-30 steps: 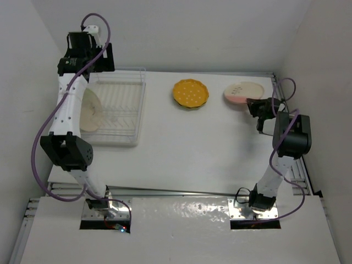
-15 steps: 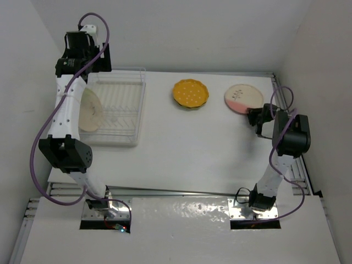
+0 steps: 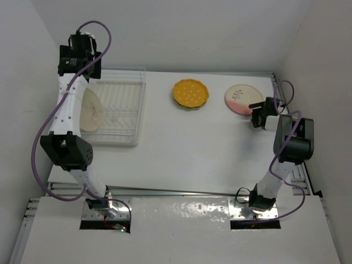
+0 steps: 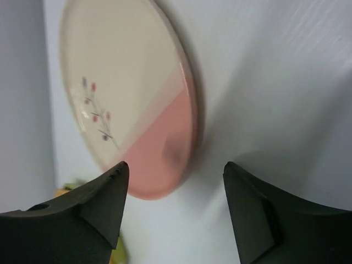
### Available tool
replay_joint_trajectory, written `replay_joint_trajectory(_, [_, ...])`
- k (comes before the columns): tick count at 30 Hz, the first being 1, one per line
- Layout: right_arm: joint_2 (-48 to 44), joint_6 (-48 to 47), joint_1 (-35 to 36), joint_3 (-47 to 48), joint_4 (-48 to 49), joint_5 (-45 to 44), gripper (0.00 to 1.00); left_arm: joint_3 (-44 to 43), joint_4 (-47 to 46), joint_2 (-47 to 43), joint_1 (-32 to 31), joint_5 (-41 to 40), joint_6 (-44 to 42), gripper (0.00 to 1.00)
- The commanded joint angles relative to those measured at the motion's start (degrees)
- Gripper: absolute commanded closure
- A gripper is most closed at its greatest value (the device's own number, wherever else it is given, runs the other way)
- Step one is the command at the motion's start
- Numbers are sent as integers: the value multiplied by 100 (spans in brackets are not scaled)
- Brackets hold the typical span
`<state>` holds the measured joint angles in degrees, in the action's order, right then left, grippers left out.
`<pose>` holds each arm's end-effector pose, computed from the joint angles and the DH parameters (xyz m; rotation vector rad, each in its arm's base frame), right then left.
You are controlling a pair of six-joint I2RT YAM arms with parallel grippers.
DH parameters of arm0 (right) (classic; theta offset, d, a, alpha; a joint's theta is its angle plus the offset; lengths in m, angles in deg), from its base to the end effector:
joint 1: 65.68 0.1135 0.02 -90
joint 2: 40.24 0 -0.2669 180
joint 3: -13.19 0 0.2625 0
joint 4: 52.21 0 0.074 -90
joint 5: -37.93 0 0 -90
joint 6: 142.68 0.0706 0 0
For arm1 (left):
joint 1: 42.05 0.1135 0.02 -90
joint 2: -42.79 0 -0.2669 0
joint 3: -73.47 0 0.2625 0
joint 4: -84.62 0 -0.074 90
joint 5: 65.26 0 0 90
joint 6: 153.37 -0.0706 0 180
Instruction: Unload the plates from the dish rack
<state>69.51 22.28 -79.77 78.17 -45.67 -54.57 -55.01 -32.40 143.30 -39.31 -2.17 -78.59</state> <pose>0.3970 -0.1028 0.0904 1.6231 1.6157 0.5198 0.4107 0.0516 0.4205 -0.0328 2.1876 0.6894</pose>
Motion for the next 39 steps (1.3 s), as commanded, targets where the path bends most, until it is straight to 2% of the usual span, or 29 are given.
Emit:
replay_joint_trajectory(1, [-551,-1303,99,579,-1876,-591,30,4,639,320,77,-1034,-315,7])
replay_joint_trajectory(2, [-647,-1561,204,624,-2261,-680,29,21,727,364,77,-1035,-262,6])
replay_joint_trajectory(6, [-1113,-2634,363,545,-2572,-550,29,197,869,461,156,-833,27,5])
replay_joint_trajectory(10, [-1508,-3319,398,667,-2879,100,30,145,913,549,683,-465,274,6])
replay_joint_trajectory(13, [-1781,-3785,652,800,-3249,-22,31,65,939,566,990,44,432,6])
replay_joint_trajectory(18, [-2124,-3892,837,729,-3214,232,31,442,563,303,1307,590,547,6])
replay_joint_trajectory(20, [-2256,-3884,960,773,-3275,224,33,715,448,233,1579,1186,555,7])
replay_joint_trajectory(23, [-2405,-3901,1136,887,-3311,119,33,821,490,320,2045,2101,564,15])
replay_joint_trajectory(25, [-2467,-3919,1224,949,-3311,75,34,830,509,329,2116,2566,547,24])
replay_joint_trajectory(31, [-2705,-3910,1312,1125,-3214,31,35,777,429,285,2178,3192,555,48])
replay_joint_trajectory(33, [-2792,-3919,1312,1081,-3170,4,35,725,569,390,2274,3359,564,52])
replay_joint_trajectory(39, [-3179,-3980,1330,967,-3012,-127,35,584,965,759,2731,4307,652,54])
